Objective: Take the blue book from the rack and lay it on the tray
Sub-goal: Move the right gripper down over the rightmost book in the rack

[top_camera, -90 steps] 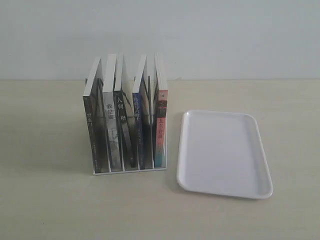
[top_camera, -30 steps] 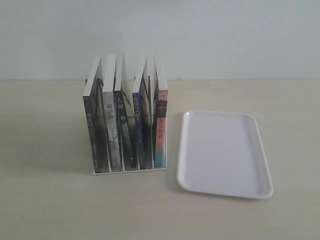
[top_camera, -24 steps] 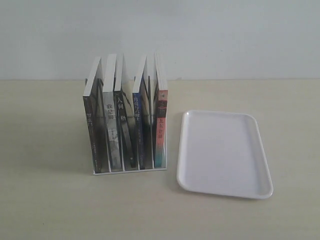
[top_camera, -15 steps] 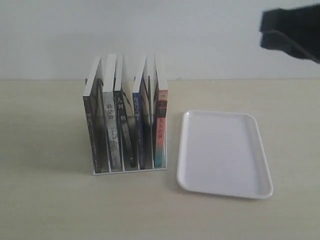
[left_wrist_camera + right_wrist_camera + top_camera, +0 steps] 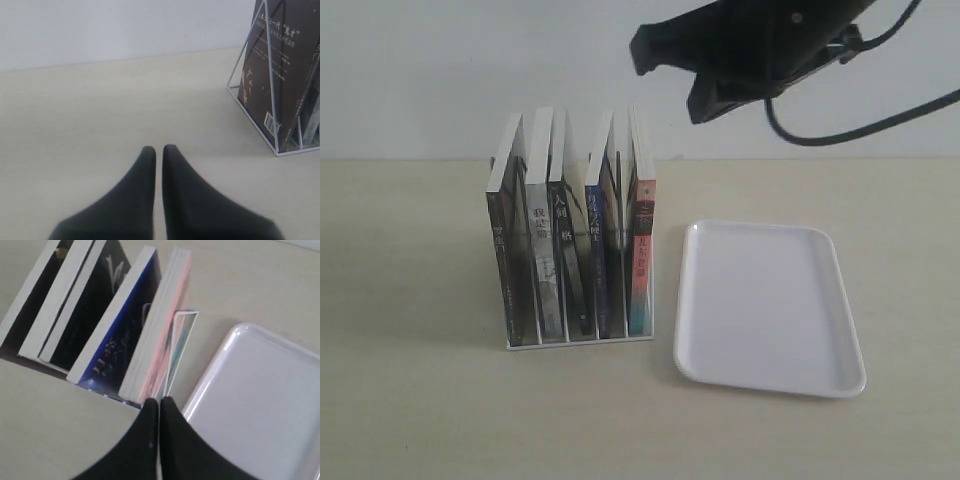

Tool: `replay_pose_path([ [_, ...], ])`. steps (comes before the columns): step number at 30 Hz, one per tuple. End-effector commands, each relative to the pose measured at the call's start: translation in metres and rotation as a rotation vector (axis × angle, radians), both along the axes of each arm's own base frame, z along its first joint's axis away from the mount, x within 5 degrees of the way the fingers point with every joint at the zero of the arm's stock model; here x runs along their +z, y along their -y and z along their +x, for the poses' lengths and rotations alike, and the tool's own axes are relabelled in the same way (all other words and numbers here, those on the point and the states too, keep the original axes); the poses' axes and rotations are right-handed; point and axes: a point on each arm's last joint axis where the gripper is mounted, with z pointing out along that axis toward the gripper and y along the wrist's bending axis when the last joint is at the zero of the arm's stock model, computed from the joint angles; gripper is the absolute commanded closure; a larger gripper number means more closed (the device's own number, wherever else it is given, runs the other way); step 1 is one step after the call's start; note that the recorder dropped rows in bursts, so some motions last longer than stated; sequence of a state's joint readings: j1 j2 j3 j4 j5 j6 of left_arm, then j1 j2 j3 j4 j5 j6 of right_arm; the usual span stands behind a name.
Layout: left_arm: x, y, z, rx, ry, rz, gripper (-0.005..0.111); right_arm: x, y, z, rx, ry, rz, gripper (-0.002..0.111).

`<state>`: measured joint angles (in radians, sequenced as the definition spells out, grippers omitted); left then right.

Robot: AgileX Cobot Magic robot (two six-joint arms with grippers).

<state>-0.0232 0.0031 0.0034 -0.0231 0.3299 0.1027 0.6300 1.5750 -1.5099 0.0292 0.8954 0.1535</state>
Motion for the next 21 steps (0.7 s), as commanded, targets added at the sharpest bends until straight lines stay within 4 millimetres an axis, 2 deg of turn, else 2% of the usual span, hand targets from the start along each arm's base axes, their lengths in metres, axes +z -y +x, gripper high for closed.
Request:
replay_pose_path([
  [1, 0.003, 0.000, 0.000, 0.002, 0.022, -0.001, 0.102, 0.000, -0.017, -0.003, -0.083, 0.030, -0.044, 0.109],
  [4, 0.003, 0.000, 0.000, 0.002, 0.022, -0.001, 0.102, 0.005, -0.020, 0.001, -0.098, 0.009, -0.046, 0.107],
  [5, 0.003, 0.000, 0.000, 0.002, 0.022, -0.001, 0.102, 0.004, -0.023, 0.005, -0.097, 0.009, -0.041, 0.103],
  [6, 0.003, 0.000, 0.000, 0.002, 0.022, -0.001, 0.102, 0.005, -0.026, 0.007, -0.097, 0.012, -0.037, 0.098],
  [9, 0.003, 0.000, 0.000, 0.002, 0.022, -0.001, 0.102, -0.004, -0.033, 0.015, -0.099, -0.006, -0.053, 0.073],
  [11, 0.003, 0.000, 0.000, 0.002, 0.022, -0.001, 0.102, -0.012, -0.036, 0.019, -0.112, -0.030, -0.061, 0.064],
  [21, 0.003, 0.000, 0.000, 0.002, 0.022, -0.001, 0.102, -0.048, -0.051, 0.034, -0.119, -0.105, -0.089, 0.068],
])
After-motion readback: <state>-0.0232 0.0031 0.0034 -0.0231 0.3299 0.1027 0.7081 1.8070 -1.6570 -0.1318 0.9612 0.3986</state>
